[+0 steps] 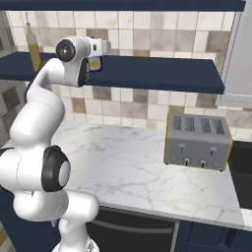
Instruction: Take 2 condiments from the cabinet and move them on the counter near the stove.Make sure the condiments are lined up with each other, next to each other.
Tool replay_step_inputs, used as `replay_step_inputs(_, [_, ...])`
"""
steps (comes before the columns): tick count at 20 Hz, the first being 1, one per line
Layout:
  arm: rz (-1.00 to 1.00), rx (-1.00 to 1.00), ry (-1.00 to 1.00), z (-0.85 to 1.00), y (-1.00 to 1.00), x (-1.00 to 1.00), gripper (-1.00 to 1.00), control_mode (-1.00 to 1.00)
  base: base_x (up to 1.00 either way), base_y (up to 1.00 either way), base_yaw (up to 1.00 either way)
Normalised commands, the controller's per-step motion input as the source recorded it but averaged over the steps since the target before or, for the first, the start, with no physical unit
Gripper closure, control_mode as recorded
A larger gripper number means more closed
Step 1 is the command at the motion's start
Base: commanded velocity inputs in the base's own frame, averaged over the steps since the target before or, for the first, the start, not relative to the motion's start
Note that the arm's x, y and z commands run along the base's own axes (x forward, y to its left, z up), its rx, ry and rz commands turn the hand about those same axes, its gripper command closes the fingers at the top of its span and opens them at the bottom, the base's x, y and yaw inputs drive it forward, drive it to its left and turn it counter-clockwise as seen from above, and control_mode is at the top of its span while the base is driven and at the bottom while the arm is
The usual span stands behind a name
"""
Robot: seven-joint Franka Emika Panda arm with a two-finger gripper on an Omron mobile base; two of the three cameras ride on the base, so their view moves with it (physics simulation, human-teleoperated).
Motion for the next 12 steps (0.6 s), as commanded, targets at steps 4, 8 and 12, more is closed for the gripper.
replay_step_inputs(4, [0.00, 0.00, 0.00, 0.00, 0.00, 0.14, -1.00, -1.00, 0.00, 0.00, 0.00])
replay_step_inputs(8, [0.00, 0.00, 0.00, 0.00, 0.00, 0.12, -1.00, -1.00, 0.00, 0.00, 0.00])
replay_step_inputs(12, [0.00, 0.00, 0.00, 0.00, 0.00, 0.09, -1.00, -1.00, 0.00, 0.00, 0.00])
